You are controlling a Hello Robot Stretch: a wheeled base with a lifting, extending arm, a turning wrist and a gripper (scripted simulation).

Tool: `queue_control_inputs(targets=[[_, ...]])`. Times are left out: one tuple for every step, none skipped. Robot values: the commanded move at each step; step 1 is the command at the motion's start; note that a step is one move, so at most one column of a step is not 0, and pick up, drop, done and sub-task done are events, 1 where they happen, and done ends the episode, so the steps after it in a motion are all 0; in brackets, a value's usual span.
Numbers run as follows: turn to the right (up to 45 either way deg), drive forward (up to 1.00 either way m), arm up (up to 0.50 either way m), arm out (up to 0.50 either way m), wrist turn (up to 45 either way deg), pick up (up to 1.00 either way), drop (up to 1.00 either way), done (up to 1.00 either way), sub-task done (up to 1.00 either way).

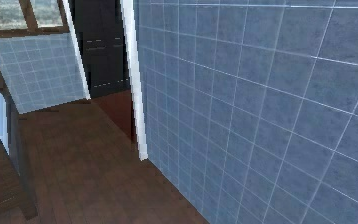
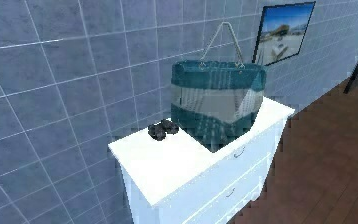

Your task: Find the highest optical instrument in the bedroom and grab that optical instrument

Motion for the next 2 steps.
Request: queue_control_inputs(targets=[[0.0, 0.00, 0.38, 0.00, 0.0, 0.00, 0.00, 0.00, 0.00], [0.0, 0.00, 0.00, 0.42, 0.0, 0.00, 0.00, 0.00, 0.00]])
